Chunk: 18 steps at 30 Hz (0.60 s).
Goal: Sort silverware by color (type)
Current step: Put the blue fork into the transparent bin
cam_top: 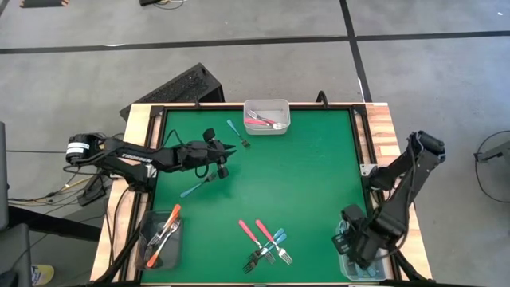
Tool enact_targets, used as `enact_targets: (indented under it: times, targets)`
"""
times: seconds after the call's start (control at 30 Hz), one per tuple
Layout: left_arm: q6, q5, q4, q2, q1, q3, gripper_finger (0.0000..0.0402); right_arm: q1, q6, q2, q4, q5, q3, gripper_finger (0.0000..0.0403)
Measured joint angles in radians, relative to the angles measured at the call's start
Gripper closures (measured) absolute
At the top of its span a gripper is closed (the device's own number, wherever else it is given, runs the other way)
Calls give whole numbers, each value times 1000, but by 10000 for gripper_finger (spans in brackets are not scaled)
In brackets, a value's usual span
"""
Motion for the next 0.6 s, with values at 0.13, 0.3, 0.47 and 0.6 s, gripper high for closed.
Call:
enact_targets:
  times: [0.13, 0.3, 0.47, 0.6]
  targets:
    - [-16, -2, 2, 0, 0, 0, 341, -103, -183, -42, -22, 142, 0, 229]
    - [-29, -9, -12, 0, 0, 0, 341, -305, -536, -69, -10, 341, 0, 223]
    - [-97, -18, -47, 0, 0, 0, 341, -563, -963, -31, 160, 428, -2, 226]
    - [-160, -45, -90, -14, 0, 0, 341, -747, -1291, 35, 467, 433, -11, 227]
